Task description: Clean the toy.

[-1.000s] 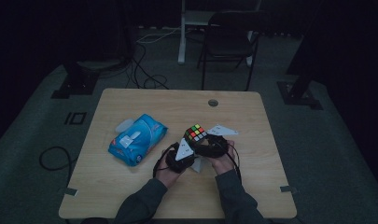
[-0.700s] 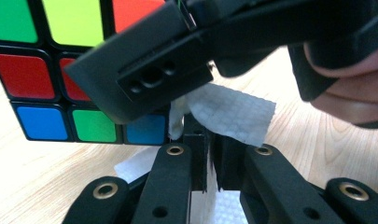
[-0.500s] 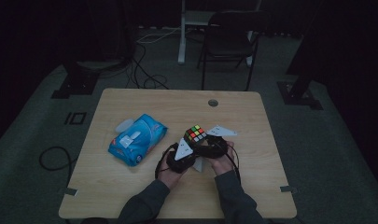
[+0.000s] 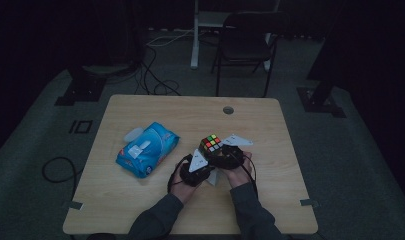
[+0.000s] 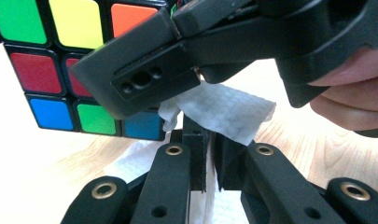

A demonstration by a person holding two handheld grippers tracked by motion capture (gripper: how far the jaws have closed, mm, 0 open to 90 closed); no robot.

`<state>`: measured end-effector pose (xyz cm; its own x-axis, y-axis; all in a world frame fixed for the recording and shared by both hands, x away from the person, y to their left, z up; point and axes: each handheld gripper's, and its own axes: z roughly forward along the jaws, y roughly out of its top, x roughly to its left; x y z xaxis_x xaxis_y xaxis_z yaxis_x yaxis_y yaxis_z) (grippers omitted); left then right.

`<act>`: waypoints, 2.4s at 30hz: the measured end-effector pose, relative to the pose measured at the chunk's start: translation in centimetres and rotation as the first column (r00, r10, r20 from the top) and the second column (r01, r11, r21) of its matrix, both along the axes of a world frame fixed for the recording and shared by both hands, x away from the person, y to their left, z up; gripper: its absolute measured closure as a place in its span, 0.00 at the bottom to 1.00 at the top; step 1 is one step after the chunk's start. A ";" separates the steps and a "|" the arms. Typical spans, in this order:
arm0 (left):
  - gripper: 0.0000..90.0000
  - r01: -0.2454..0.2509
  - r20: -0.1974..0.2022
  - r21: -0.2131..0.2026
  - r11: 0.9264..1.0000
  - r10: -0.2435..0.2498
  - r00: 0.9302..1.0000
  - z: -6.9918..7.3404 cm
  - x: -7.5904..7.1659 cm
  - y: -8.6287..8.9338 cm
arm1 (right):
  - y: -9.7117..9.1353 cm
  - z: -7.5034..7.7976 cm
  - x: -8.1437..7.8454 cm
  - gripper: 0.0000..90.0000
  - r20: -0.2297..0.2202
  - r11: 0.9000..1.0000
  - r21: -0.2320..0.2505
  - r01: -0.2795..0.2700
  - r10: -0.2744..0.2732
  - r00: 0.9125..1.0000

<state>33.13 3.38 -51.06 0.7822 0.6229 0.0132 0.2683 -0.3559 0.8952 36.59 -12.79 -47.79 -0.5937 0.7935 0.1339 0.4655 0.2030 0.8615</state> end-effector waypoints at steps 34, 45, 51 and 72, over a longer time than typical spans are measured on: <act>0.94 -0.043 -0.028 0.007 0.999 0.043 0.999 -0.4 0.2 1.8 | -1.6 0.1 0.7 0.38 -0.005 0.998 0.008 0.060 -0.060 0.998; 0.94 -0.037 -0.039 -0.017 0.999 0.036 0.999 -0.2 0.4 1.0 | -1.0 -0.1 0.6 0.38 -0.019 0.998 0.019 0.059 -0.059 0.998; 0.94 -0.021 -0.028 -0.027 0.999 0.020 0.999 0.2 0.4 0.1 | -0.7 -0.2 0.5 0.38 -0.023 0.999 0.022 0.049 -0.049 0.999; 0.95 -0.045 -0.024 -0.058 0.997 0.044 0.999 -0.1 0.8 -0.5 | -0.1 0.0 0.3 0.38 -0.019 0.999 0.041 0.029 -0.028 0.999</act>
<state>33.90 2.88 -51.16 0.7533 0.6564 -0.0417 0.3029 -0.2900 0.9078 36.87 -12.86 -47.84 -0.5677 0.8037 0.1780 0.4867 0.1534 0.8600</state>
